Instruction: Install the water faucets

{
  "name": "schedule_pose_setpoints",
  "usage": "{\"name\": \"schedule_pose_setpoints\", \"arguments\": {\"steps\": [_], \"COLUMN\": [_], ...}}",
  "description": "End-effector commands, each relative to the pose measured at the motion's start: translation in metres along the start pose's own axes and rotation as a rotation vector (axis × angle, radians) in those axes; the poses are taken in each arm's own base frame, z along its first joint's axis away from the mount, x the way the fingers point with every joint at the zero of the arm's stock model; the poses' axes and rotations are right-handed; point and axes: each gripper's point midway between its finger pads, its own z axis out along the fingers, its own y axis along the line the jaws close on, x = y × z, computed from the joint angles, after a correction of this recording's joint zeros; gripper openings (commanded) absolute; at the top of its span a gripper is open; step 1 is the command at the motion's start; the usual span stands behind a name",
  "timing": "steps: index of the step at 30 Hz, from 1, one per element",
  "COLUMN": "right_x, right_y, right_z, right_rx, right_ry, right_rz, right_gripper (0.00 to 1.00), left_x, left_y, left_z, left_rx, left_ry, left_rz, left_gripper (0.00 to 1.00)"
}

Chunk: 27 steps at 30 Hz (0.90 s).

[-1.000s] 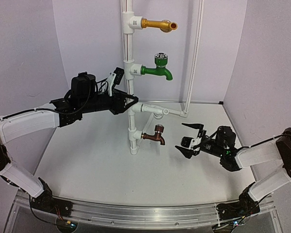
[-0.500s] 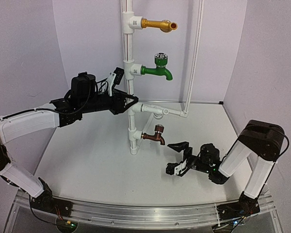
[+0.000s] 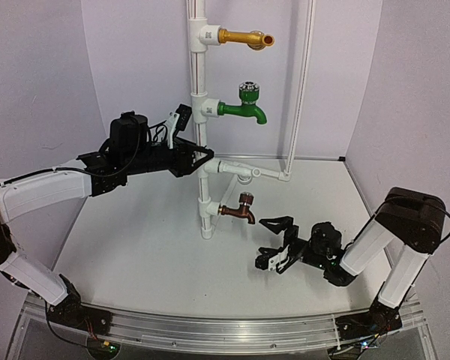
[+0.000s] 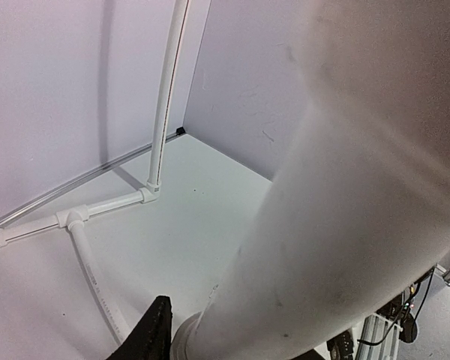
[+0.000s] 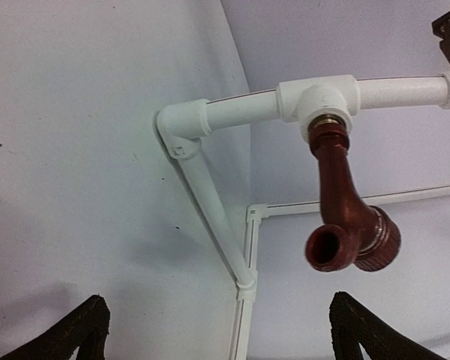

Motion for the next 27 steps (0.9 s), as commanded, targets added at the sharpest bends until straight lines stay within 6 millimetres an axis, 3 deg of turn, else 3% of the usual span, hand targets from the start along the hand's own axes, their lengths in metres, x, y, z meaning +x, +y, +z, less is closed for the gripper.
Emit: {"name": "schedule_pose_setpoints", "arguments": {"steps": [1,10,17,27], "right_x": [-0.027,-0.033,-0.038,-0.045], "right_y": [-0.143,-0.141,-0.153,-0.155], "right_z": [-0.041,-0.018,-0.016,-0.006], "right_rx": [0.58,0.582,0.617,0.629], "right_ry": [-0.08,-0.084,-0.101,-0.126], "right_rz": [-0.086,-0.225,-0.227,-0.293], "right_gripper": [0.98,0.98,0.98,0.98], "left_x": [0.001,0.002,0.004,0.004], "left_y": [-0.025,-0.024,-0.024,-0.024], "left_z": [-0.009,-0.011,-0.016,-0.014], "left_rx": [0.085,0.076,0.067,0.071], "left_ry": [0.041,0.043,0.043,0.045], "left_rz": [-0.2,-0.201,-0.196,-0.194], "left_gripper": [0.0,0.0,0.0,0.0]}}
